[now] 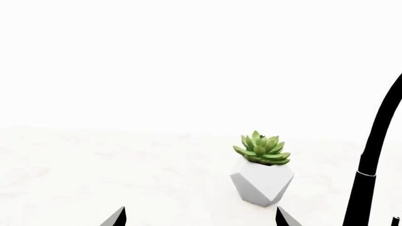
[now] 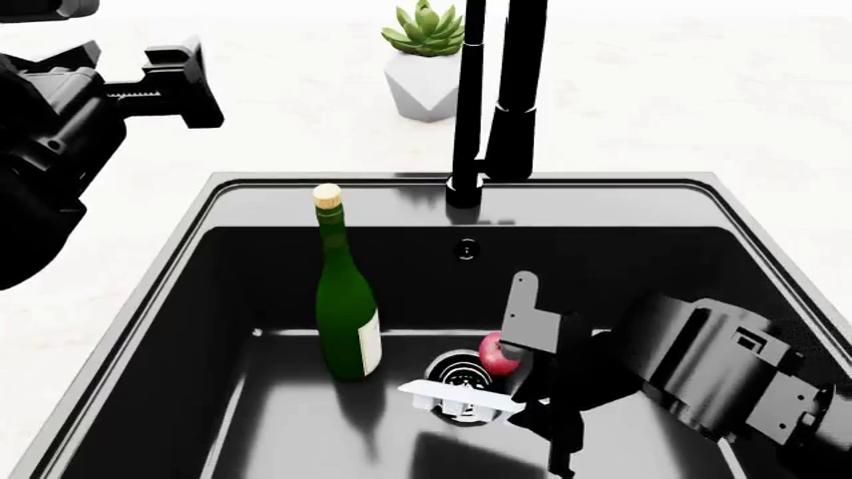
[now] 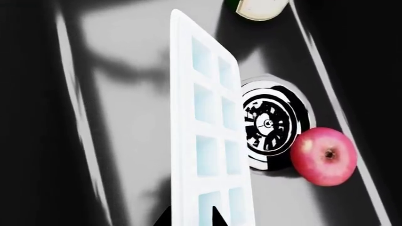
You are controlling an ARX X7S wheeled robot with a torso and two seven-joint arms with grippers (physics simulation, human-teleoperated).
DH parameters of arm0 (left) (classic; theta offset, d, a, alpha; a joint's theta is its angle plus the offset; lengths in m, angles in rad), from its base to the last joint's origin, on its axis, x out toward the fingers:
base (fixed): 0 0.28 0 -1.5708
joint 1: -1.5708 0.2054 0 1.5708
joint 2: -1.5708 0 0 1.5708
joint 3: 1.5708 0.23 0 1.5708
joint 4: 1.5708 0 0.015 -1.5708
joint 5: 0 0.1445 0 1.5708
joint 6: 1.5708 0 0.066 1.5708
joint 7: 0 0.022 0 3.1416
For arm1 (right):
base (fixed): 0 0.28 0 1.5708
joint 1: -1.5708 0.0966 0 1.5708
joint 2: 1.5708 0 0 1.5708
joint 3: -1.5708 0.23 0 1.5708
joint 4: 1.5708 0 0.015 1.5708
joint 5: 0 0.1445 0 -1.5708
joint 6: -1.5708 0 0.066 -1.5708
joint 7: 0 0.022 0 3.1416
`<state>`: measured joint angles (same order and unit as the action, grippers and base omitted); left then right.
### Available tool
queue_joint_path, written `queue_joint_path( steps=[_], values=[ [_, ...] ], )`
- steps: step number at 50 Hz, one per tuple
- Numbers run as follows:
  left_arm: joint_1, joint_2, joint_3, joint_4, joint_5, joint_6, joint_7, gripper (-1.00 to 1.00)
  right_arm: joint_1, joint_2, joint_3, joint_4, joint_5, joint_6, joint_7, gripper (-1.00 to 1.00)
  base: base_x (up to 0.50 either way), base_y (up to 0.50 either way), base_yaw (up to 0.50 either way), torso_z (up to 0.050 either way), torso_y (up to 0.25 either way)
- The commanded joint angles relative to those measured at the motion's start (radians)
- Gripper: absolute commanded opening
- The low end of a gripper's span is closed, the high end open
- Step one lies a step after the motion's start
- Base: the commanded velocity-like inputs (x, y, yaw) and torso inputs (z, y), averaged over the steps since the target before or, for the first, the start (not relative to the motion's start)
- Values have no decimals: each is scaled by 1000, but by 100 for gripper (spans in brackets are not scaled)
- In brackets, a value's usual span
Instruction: Pick the ice cube tray and bottle and place them in the sink. Then turn on the water.
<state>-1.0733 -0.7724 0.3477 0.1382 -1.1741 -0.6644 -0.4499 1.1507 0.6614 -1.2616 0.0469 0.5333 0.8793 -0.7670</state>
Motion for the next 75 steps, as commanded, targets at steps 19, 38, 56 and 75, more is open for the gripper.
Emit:
queue_joint_path(
  steps=[19, 38, 56, 75],
  values=[
    [19, -9, -5, -5, 6, 14, 7, 100, -17, -55, -42, 108, -37, -30, -21, -100, 0, 0, 0, 0, 0],
    [21, -10, -6, -6, 6, 16, 9, 100, -13, -61, -52, 123, -43, -17, -20, 100, 0, 0, 0, 0, 0],
    [27, -12, -9, 2, 1, 19, 7, 100, 79, -6, 8, 9, -14, 75, 16, 100, 0, 0, 0, 0, 0],
    [19, 28, 22, -19, 52, 41, 16, 100, 104, 59, 301, -95, 88, 154, 297, 100, 0, 0, 0, 0, 0]
  ],
)
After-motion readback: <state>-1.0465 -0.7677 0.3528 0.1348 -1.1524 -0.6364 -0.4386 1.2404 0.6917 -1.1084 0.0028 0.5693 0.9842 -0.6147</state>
